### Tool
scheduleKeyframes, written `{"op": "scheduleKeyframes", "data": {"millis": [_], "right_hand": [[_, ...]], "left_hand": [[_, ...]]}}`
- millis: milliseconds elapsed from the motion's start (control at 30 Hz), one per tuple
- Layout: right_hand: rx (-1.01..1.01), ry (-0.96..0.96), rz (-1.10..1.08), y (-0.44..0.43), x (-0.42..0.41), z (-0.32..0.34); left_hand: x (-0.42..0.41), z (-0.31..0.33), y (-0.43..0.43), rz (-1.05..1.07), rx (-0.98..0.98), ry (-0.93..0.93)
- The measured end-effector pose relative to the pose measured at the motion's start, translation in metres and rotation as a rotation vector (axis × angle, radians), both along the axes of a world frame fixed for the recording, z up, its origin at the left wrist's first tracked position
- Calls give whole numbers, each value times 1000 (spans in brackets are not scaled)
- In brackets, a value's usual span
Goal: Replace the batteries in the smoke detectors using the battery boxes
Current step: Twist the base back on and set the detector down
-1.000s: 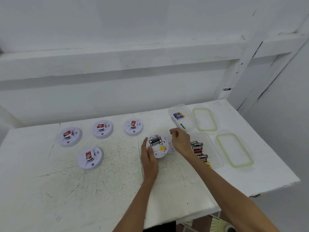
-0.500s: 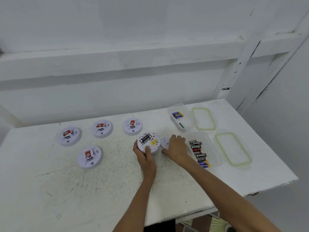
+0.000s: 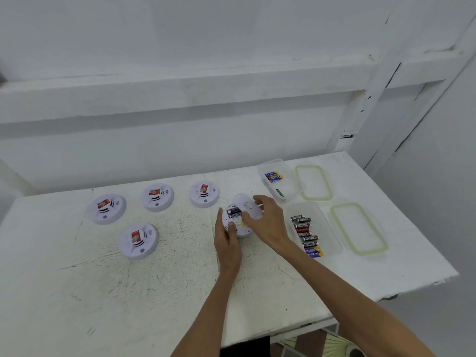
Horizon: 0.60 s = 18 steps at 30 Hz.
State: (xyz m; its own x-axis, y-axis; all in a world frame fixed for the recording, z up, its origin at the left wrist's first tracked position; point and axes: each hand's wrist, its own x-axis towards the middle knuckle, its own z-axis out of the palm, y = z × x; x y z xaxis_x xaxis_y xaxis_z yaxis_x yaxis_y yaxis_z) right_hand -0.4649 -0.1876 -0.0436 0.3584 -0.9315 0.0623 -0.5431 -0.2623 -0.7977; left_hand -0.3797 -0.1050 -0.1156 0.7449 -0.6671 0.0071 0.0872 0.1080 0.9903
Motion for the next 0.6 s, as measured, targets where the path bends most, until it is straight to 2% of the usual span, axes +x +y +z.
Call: {"op": "scheduleKeyframes", "data": {"millis": [233, 600], "right_hand": [[-122, 95, 153, 8, 4, -8], [-310, 113, 242, 12, -3, -10]], "left_hand": [[8, 2, 2, -17, 14, 203], [7, 5, 3, -18, 69, 229]]}}
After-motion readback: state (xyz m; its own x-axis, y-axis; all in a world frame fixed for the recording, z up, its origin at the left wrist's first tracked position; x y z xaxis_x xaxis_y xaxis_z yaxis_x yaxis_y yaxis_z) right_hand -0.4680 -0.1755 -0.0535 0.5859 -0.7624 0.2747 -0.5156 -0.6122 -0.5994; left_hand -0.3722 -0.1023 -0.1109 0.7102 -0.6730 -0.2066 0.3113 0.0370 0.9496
